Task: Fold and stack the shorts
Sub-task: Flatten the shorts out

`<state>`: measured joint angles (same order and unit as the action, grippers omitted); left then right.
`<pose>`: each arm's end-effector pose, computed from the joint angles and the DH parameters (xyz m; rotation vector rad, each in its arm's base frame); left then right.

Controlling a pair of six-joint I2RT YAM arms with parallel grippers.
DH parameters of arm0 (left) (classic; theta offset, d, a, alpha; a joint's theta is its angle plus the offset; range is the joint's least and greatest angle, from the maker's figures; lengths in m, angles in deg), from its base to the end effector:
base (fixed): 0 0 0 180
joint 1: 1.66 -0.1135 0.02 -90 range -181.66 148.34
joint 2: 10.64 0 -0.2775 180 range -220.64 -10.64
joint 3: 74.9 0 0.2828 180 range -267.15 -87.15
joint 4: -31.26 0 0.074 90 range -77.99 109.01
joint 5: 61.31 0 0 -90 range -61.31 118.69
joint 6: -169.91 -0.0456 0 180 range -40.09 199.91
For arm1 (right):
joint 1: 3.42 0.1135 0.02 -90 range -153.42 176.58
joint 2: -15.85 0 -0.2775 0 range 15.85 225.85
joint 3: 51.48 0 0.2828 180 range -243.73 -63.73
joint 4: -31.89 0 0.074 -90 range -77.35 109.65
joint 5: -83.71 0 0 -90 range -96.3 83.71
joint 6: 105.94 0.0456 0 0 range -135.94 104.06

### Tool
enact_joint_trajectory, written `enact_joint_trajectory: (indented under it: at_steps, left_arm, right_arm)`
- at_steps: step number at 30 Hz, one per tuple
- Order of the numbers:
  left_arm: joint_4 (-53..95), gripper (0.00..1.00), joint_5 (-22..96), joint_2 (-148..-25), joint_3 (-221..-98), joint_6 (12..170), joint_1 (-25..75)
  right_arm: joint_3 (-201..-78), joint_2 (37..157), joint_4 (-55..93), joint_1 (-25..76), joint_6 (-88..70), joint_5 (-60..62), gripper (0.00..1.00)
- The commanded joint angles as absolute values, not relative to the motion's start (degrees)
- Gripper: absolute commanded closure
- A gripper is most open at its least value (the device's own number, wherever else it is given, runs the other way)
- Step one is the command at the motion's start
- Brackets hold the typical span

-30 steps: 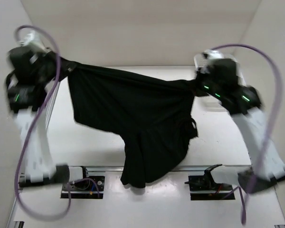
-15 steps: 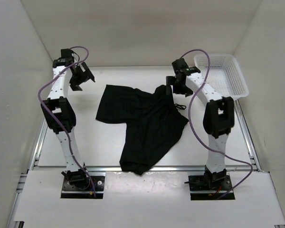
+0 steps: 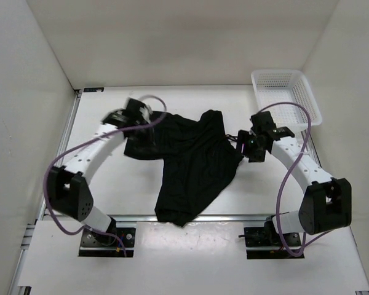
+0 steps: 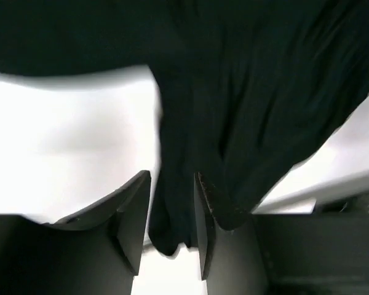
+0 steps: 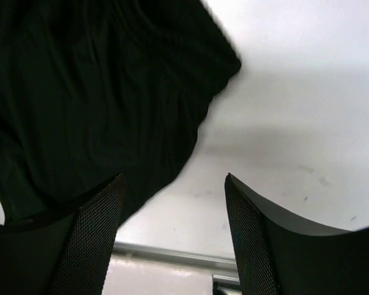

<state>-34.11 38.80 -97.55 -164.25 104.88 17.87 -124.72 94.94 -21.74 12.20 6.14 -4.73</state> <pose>0.3194 -0.1218 0.2968 -0.0715 2.7313 -0.4726 0.2978 0.0845 0.2541 0.1386 2.6299 0.2661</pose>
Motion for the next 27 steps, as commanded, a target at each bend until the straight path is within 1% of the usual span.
enact_joint_trajectory:
  at_steps: [1, 2, 3, 6, 7, 9, 10, 12, 15, 21, 23, 24, 25, 26, 27]
  left_arm:
    - [-32.8, 0.7, 39.9, -99.3, -156.8, 110.6, 26.9]
    - [-32.0, 0.83, 41.4, -99.9, -155.2, 111.5, 28.6]
    - [-30.7, 0.9, 43.2, -99.9, -152.0, 113.2, 32.0]
    - [-27.7, 0.9, 44.3, -99.3, -148.2, 116.8, 36.8]
    - [-27.7, 0.85, 43.4, -99.3, -147.3, 117.8, 39.2]
    - [-27.7, 0.72, 42.3, -99.3, -144.3, 120.6, 40.9]
    - [-27.7, 0.59, 42.3, -99.3, -143.3, 121.4, 42.1]
    - [-27.1, 0.5, 41.6, -99.3, -140.9, 122.7, 43.3]
    - [-26.0, 0.53, 41.6, -98.7, -138.2, 123.3, 44.1]
    - [-25.4, 0.53, 39.9, -99.9, -135.7, 123.3, 44.1]
    - [-25.4, 0.59, 39.2, -99.9, -135.7, 123.3, 44.1]
    - [-25.9, 0.73, 38.6, -99.9, -135.7, 123.3, 44.1]
    - [-25.9, 0.82, 38.6, -99.9, -136.3, 123.8, 44.1]
    - [-26.7, 0.89, 38.1, -99.4, -137.0, 123.9, 44.1]
    - [-28.3, 0.89, 37.2, -99.4, -137.6, 123.9, 44.1]
  right_arm:
    - [-120.3, 93.4, -17.3, 11.8, 9.5, 2.8, 0.3]
    - [-119.0, 93.4, -16.7, 11.8, 9.5, 2.8, 0.3]
    - [-119.0, 93.4, -16.7, 11.8, 9.5, 3.4, 0.3]
    - [-118.3, 92.8, -16.7, 11.8, 9.5, 3.4, 0.3]
    - [-117.8, 92.3, -16.7, 11.8, 9.5, 3.4, 0.3]
    - [-117.8, 91.7, -16.7, 11.8, 9.5, 2.8, 0.27]
    - [-117.8, 91.7, -16.7, 11.8, 8.9, 2.8, 0.27]
    - [-117.8, 91.7, -17.3, 11.8, 8.3, 2.3, 0.27]
    - [-117.8, 91.7, -17.3, 11.8, 8.3, 1.8, 0.27]
    - [-117.8, 92.2, -17.3, 11.8, 7.8, 1.8, 0.27]
    - [-117.8, 92.2, -17.3, 11.8, 7.8, 1.8, 0.27]
    - [-117.8, 92.2, -17.3, 11.8, 7.8, 1.8, 0.27]
    - [-117.8, 92.2, -17.3, 11.8, 7.8, 1.8, 0.27]
    - [-117.8, 92.2, -17.3, 11.8, 7.8, 1.8, 0.27]
    - [-117.8, 92.2, -17.3, 11.8, 7.8, 1.8, 0.27]
